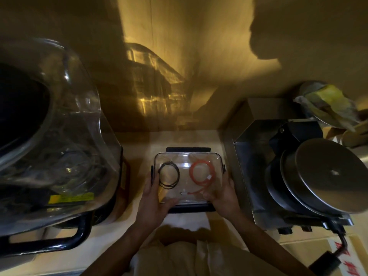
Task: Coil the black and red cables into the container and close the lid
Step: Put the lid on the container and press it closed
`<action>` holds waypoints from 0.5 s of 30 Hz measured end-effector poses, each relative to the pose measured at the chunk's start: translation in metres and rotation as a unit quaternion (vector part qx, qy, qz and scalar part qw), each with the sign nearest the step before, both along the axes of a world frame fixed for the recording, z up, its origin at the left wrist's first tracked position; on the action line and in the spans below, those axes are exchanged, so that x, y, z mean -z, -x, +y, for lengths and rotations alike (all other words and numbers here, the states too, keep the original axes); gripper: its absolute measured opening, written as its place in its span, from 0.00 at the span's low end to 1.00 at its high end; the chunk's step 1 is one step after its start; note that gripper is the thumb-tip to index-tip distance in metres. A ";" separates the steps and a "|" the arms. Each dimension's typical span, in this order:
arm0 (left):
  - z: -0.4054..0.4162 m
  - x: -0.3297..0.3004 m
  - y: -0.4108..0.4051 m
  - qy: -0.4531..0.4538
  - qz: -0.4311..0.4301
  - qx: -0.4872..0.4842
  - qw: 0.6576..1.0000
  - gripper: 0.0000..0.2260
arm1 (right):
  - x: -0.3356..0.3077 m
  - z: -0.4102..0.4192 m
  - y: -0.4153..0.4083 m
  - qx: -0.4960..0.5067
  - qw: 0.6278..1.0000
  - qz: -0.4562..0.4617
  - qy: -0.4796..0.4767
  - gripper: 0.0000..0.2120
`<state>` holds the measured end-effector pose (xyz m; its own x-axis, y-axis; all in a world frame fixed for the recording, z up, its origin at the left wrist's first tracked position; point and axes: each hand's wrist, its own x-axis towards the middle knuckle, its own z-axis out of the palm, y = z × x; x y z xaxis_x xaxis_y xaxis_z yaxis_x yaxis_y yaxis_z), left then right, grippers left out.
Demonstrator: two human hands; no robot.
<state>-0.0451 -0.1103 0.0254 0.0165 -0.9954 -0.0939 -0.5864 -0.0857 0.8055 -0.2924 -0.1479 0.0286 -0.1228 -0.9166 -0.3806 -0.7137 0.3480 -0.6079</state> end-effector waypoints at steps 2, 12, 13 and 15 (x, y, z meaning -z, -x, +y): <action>0.002 0.000 0.000 0.028 -0.058 0.028 0.998 0.43 | 0.000 0.003 0.002 -0.032 0.999 0.012 0.028 0.55; -0.011 -0.003 0.019 0.018 -0.270 0.256 0.928 0.43 | 0.008 0.010 -0.010 -0.335 0.932 0.126 0.063 0.55; -0.011 -0.002 0.019 0.016 -0.280 0.260 0.924 0.43 | 0.009 0.010 -0.009 -0.339 0.929 0.137 0.059 0.55; -0.011 -0.002 0.019 0.011 -0.285 0.256 0.924 0.40 | 0.012 0.009 -0.006 -0.340 0.926 0.151 0.057 0.53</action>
<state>-0.0639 -0.1216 0.0275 -0.4173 -0.8878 -0.1944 -0.8744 0.3339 0.3520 -0.2862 -0.1391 0.0167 0.4132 -0.8530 -0.3188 -0.8876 -0.2990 -0.3503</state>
